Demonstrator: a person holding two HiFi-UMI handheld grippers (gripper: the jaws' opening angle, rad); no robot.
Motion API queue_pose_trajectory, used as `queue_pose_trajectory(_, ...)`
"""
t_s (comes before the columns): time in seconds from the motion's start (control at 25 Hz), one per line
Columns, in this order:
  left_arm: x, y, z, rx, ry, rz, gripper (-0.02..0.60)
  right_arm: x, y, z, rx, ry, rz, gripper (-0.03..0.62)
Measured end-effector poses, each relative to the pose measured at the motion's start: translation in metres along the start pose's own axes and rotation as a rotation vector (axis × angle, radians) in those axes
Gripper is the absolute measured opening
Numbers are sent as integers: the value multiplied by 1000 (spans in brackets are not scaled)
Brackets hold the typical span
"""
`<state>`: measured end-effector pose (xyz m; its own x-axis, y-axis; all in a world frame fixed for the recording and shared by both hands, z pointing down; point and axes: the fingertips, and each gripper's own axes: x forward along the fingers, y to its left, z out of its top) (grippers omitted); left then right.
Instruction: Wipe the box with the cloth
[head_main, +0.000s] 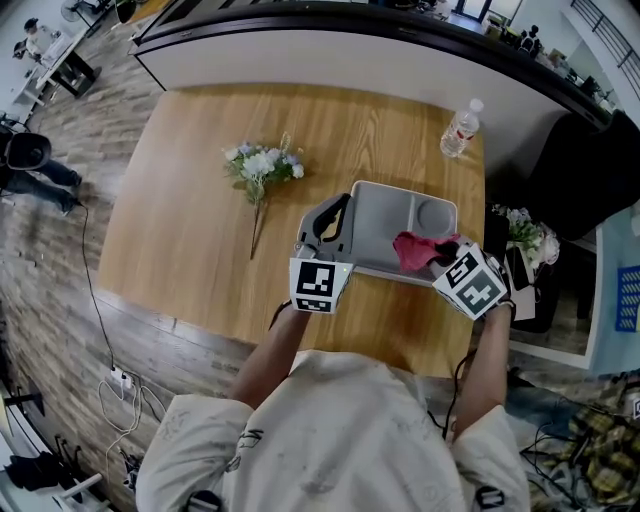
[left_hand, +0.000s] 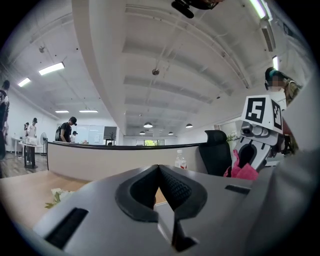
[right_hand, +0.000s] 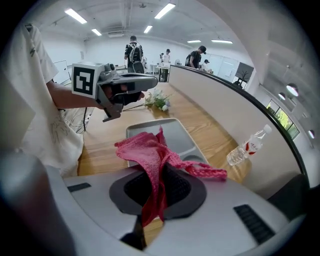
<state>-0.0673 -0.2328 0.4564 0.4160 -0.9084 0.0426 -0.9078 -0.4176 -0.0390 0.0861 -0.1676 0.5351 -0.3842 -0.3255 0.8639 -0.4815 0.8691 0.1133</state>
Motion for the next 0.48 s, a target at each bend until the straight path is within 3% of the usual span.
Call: queue_pose_trajectory(0.48,-7,20,-1,-13,-12,57,8,19,-67,60,-69,-129,-249,54)
